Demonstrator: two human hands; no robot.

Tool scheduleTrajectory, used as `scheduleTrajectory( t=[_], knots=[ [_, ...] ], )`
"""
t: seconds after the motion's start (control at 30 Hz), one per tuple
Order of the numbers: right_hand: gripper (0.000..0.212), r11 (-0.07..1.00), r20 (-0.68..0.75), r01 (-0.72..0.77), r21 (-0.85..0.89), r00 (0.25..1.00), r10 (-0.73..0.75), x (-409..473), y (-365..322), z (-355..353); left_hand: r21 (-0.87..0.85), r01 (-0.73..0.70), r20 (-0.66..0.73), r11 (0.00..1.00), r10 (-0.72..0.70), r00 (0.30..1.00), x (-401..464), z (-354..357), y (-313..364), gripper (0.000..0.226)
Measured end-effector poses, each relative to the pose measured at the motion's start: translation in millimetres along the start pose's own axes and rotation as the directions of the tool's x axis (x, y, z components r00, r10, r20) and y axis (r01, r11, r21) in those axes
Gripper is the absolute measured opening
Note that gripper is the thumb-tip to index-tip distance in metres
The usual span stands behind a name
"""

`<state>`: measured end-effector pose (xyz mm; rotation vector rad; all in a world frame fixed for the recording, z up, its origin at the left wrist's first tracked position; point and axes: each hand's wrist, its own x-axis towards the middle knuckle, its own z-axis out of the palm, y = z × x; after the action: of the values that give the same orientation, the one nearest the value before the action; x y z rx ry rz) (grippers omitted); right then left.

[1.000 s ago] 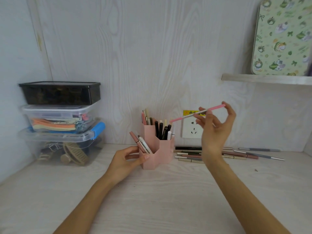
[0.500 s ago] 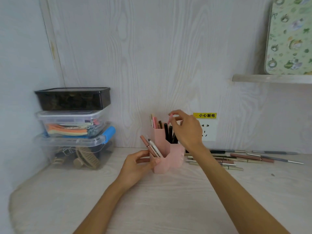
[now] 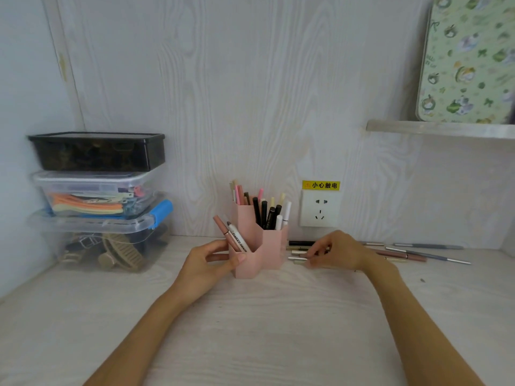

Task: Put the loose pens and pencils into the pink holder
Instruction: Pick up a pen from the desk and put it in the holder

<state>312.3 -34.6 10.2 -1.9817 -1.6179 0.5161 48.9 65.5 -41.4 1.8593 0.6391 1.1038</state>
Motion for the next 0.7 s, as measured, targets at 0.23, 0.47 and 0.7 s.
scheduleTrajectory(
  t=[0.23, 0.47, 0.7],
  knots=[
    [0.014, 0.983, -0.028, 0.055, -0.177, 0.998, -0.061, 7.8, 3.8, 11.2, 0.018, 0.006, 0.008, 1.000, -0.006, 1.000, -0.4, -0.1, 2.6, 0.023],
    [0.015, 0.967, -0.467, -0.001, -0.255, 0.876, -0.122, 10.9, -4.5, 0.2, 0.358, 0.019, -0.061, 0.934, 0.003, 0.998, -9.0, 1.9, 10.1, 0.017],
    [0.007, 0.738, -0.935, 0.635, 0.230, 0.353, -0.013, -1.4, -66.8, -13.6, 0.462, 0.002, -0.110, 0.887, 0.055, 0.992, -11.2, 4.7, 15.7, 0.024]
  ],
)
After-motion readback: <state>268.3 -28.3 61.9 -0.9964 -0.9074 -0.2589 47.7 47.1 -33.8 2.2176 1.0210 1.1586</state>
